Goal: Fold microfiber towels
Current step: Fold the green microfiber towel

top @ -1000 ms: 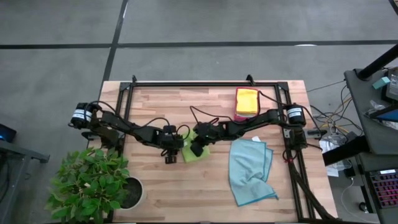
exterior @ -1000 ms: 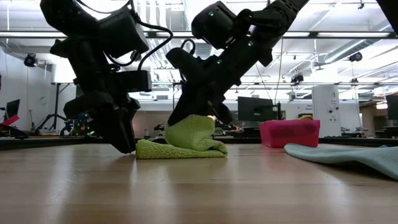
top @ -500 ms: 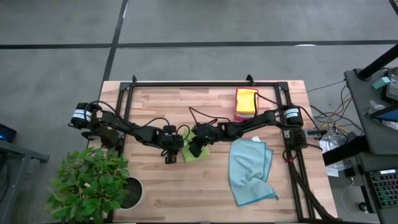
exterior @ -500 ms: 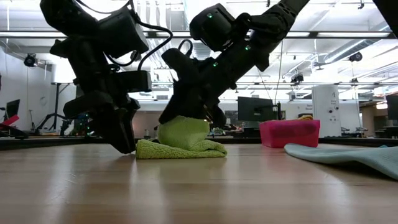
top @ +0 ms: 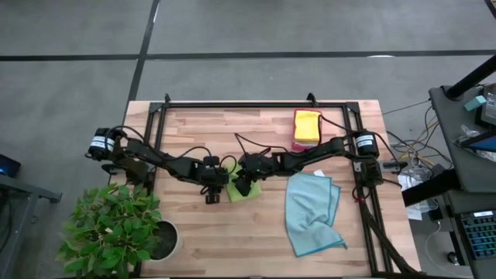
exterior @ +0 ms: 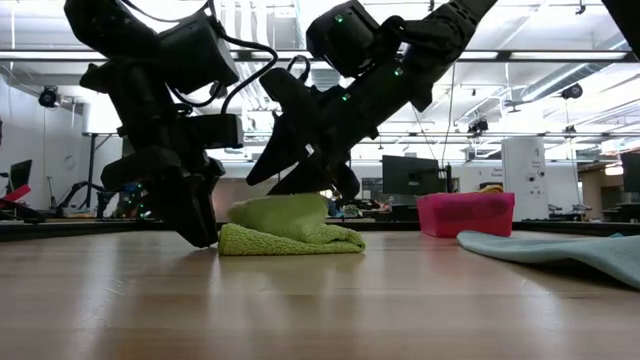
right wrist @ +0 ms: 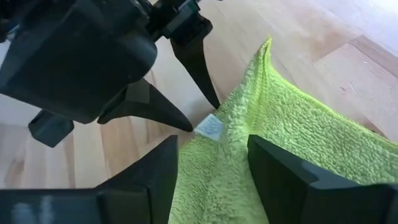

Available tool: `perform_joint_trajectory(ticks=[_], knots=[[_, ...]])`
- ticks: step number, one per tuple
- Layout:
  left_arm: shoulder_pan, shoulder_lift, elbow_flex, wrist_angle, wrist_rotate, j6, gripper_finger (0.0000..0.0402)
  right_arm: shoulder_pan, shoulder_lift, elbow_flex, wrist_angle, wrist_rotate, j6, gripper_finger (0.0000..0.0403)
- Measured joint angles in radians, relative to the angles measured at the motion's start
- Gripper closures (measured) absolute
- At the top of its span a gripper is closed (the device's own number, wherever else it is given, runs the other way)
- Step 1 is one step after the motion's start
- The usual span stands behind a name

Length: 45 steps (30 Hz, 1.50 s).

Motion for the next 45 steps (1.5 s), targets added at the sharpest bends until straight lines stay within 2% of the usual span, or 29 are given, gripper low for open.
perform_joint_trajectory(ticks=[18,26,35,45], knots=[[0.0,0.0,0.003,-0.008,0.001,-0.006,0.0267,0.014,-0.006,0.0,0.072,-0.052,-0.085,0.0228],[0.0,0.0,0.004,-0.008,0.001,-0.024,0.0267,0.028,-0.014,0.0,0.079,-0.055,-0.221,0.0245],[0.0,-0.002,0.004,-0.008,0.001,-0.027,0.0267,0.033,-0.046,-0.001,0.077,-0.056,-0.286,0.0246],[0.0,-0.002,0.004,-0.007,0.002,-0.028,0.0267,0.033,-0.136,-0.001,-0.103,-0.041,-0.365,0.0248]])
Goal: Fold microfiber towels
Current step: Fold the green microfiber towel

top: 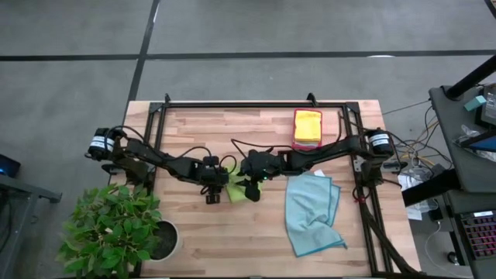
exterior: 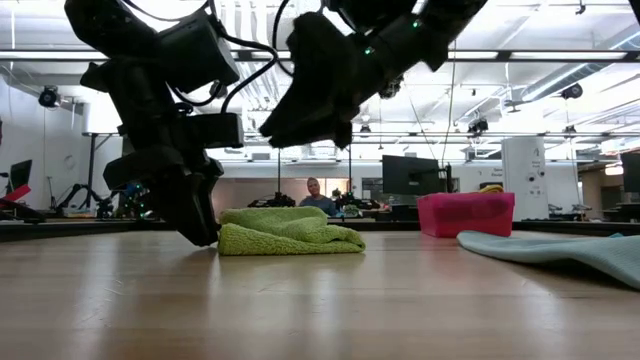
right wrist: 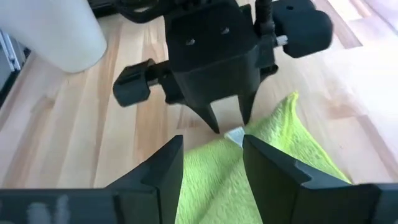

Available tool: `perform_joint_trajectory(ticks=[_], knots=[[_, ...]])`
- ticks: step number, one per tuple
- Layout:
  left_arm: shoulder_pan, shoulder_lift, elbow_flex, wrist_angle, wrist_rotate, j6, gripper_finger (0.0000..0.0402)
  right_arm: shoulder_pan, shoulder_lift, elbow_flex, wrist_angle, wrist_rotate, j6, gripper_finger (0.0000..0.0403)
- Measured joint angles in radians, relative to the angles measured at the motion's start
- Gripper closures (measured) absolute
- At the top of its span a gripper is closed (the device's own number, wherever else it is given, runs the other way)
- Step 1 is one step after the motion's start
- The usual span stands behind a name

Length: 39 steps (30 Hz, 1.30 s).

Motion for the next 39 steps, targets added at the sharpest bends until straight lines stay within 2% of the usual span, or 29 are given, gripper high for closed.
perform_joint_trajectory(ticks=[9,12,17,25,27,36,39], knots=[[0.0,0.0,0.0,0.0,0.0,0.0,0.0267,-0.003,-0.03,0.0,-0.174,0.09,-0.034,0.0251],[0.0,0.0,0.001,0.0,0.0,-0.001,0.0267,-0.003,-0.019,0.0,-0.199,0.144,-0.034,0.0281],[0.0,0.0,0.002,0.001,0.0,-0.001,0.0267,-0.003,0.015,-0.009,-0.189,0.165,-0.056,0.0377],[0.0,0.0,0.003,0.0,0.0,-0.002,0.0267,-0.003,0.104,-0.003,-0.182,0.279,-0.083,0.0394],[0.0,-0.001,0.003,0.001,-0.001,-0.001,0.0267,-0.003,0.116,-0.003,-0.151,0.26,-0.084,0.0394],[0.0,-0.001,0.003,0.001,-0.001,-0.001,0.0267,0.034,0.119,-0.003,0.097,-0.029,-0.102,0.0394],[0.0,-0.001,0.003,0.001,-0.001,-0.001,0.0267,0.047,0.116,0.018,0.11,-0.037,-0.141,0.0394]])
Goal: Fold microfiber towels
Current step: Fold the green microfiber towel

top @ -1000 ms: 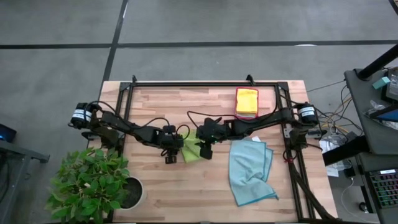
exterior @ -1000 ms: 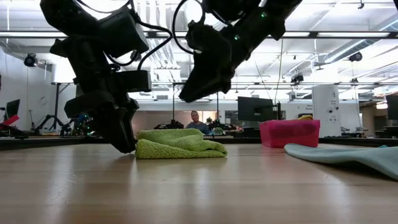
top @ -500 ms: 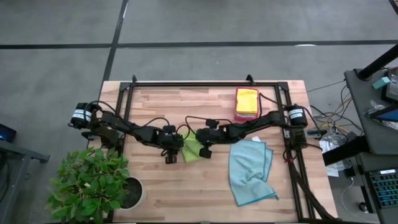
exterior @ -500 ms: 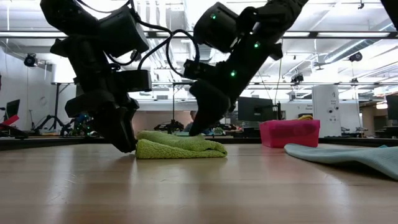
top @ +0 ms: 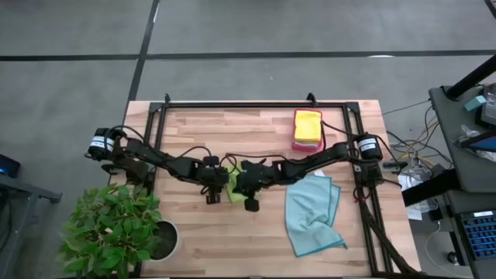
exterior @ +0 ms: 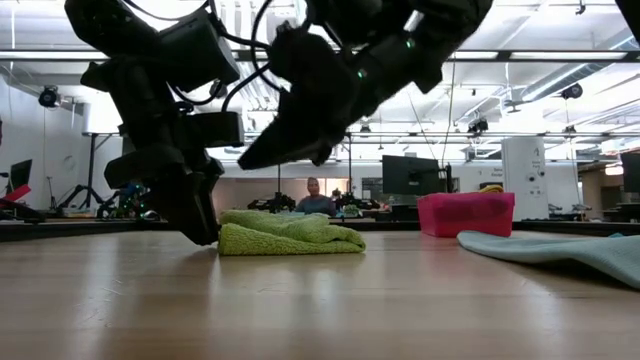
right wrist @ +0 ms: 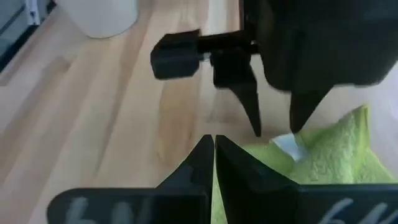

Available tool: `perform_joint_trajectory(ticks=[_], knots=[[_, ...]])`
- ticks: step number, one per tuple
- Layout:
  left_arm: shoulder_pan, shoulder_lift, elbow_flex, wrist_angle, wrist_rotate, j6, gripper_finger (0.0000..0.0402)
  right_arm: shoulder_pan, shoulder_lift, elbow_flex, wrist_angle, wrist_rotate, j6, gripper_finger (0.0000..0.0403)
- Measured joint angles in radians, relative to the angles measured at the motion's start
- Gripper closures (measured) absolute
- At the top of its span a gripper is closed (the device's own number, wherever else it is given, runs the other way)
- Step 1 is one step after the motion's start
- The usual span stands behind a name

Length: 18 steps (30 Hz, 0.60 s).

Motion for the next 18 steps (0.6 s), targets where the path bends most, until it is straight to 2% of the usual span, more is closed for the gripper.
perform_joint_trajectory(ticks=[9,15,18], knots=[[0.0,0.0,0.0,-0.001,0.002,0.0,0.0267,-0.03,-0.027,0.096,-0.359,0.298,-0.12,0.0394],[0.0,0.0,0.0,-0.002,0.003,0.001,0.0267,-0.067,-0.018,0.063,-0.391,0.314,-0.084,0.0394],[0.0,0.0,0.0,-0.002,0.003,0.002,0.0267,-0.067,-0.004,0.047,-0.372,0.235,-0.07,0.0394]])
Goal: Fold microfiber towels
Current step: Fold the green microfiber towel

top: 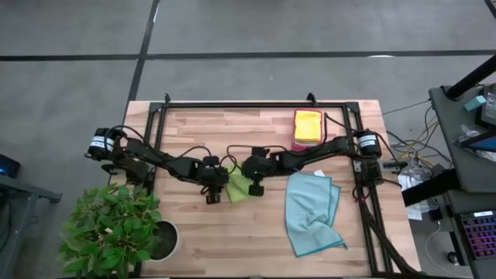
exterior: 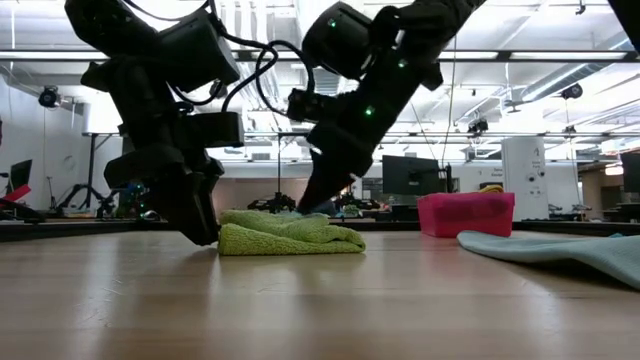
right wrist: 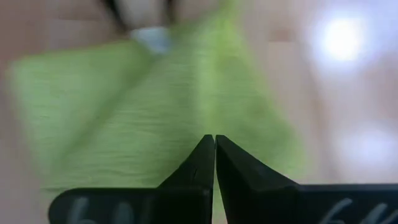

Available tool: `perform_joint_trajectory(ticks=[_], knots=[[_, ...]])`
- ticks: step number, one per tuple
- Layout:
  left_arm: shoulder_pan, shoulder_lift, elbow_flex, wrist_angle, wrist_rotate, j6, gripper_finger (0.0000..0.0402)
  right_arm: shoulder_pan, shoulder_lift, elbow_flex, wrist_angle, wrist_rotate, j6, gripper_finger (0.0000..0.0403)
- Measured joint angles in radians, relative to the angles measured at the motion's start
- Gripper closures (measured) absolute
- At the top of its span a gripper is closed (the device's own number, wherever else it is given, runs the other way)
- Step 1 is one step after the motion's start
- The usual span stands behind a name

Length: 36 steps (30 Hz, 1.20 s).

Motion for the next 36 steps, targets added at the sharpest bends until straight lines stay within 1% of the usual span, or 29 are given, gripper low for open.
perform_joint_trajectory(ticks=[3,6,8,11,15,17,19,24,26,33,36], knots=[[0.0,0.0,0.0,0.0,0.0,0.0,0.0267,0.022,0.018,-0.008,0.06,-0.118,0.023,0.0394],[0.0,0.0,0.0,0.0,0.0,0.0,0.0267,0.057,0.049,-0.01,0.166,-0.2,0.035,0.0394],[0.0,0.0,0.0,0.0,0.0,0.0,0.0267,0.085,0.075,-0.007,0.239,-0.21,0.027,0.0394],[0.0,0.0,0.0,0.001,0.001,0.001,0.0267,0.101,0.104,0.014,0.299,-0.209,-0.014,0.0394],[0.0,0.0,0.0,0.001,0.001,0.0,0.0267,0.094,0.095,0.042,0.299,-0.172,-0.018,0.0394],[0.0,0.0,0.0,0.001,0.001,0.0,0.0267,0.094,0.07,0.045,0.251,-0.152,-0.033,0.0394],[0.0,0.0,0.0,0.0,0.002,0.0,0.0267,0.096,0.041,0.045,0.196,-0.092,-0.048,0.0394],[0.0,0.0,0.0,0.0,0.002,0.0,0.0267,0.079,-0.021,0.044,0.038,0.106,-0.091,0.0394],[0.0,0.0,0.0,0.002,0.002,0.0,0.0267,0.061,-0.023,0.043,0.001,0.139,-0.088,0.0394],[0.0,0.001,0.0,0.0,0.002,0.0,0.0267,0.01,0.016,0.017,-0.018,0.131,-0.063,0.0394],[0.0,0.001,0.0,0.001,0.002,0.0,0.0267,0.01,0.031,0.016,-0.016,0.058,-0.055,0.0394]])
